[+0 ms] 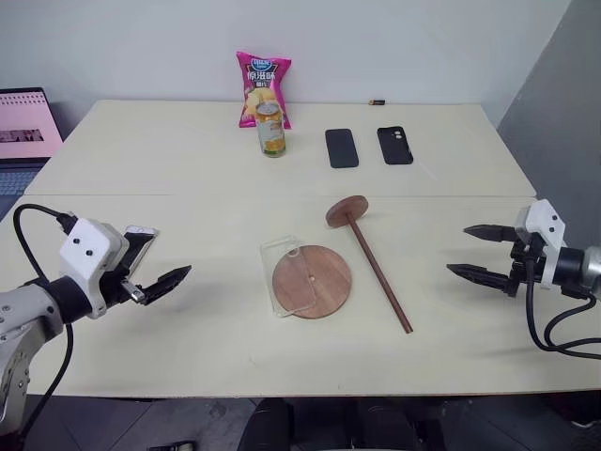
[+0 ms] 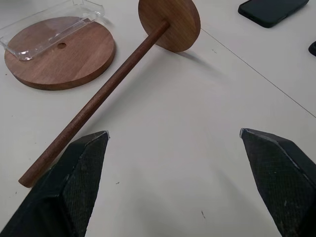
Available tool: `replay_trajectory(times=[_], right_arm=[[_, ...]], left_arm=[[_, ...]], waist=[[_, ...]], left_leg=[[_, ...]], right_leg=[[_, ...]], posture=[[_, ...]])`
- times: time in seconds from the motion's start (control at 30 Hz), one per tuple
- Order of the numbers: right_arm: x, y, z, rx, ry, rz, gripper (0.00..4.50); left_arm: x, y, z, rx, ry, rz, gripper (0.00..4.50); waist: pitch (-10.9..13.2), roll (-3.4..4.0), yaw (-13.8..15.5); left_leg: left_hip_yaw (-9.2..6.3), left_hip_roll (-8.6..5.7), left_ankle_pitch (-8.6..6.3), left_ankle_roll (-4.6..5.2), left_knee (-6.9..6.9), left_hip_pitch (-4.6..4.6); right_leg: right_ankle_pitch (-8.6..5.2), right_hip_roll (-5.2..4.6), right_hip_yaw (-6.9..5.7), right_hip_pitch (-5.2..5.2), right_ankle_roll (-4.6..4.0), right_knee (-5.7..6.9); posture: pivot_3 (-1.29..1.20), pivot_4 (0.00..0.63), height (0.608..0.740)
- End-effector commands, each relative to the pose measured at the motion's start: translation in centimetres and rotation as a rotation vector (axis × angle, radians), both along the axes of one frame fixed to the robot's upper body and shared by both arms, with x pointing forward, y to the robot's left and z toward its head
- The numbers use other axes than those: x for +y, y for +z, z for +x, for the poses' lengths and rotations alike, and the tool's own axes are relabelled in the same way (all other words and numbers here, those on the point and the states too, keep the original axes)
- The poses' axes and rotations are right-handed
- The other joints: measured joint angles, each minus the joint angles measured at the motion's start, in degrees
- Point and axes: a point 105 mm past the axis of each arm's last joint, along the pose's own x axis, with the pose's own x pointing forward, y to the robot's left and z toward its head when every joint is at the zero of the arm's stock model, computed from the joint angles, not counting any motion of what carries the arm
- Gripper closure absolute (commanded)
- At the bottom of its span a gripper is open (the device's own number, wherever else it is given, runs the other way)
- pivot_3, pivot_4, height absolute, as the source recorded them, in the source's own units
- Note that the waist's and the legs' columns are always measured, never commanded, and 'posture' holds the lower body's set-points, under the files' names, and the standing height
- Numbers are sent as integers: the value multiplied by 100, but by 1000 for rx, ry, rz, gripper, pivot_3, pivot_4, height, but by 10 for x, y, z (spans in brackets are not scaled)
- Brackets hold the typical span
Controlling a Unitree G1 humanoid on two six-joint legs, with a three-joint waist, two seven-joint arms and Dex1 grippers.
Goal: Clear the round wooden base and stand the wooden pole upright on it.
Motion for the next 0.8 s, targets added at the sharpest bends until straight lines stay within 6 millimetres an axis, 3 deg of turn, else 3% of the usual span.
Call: replay_trajectory(times=[0.03,0.5,0.8], right_arm=[[1,12,-1,-42,10,8,29],[7,12,-5,-53,25,25,29],[41,25,-20,-72,131,67,29]], left_arm=[[-3,8,-1,-20,-32,20,0],[-8,5,3,-6,-49,8,0],[-35,-17,9,70,-84,-89,0]], waist=[[0,0,-1],[0,0,-1],[0,0,0]], left_leg=[[0,0,0,0,0,0],[7,1,0,0,0,0],[11,1,0,0,1,-1]], right_leg=[[0,0,0,0,0,0],[0,1,7,-5,0,7],[0,1,12,-12,0,17]], posture=[[0,150,740],[0,150,740],[0,150,740]])
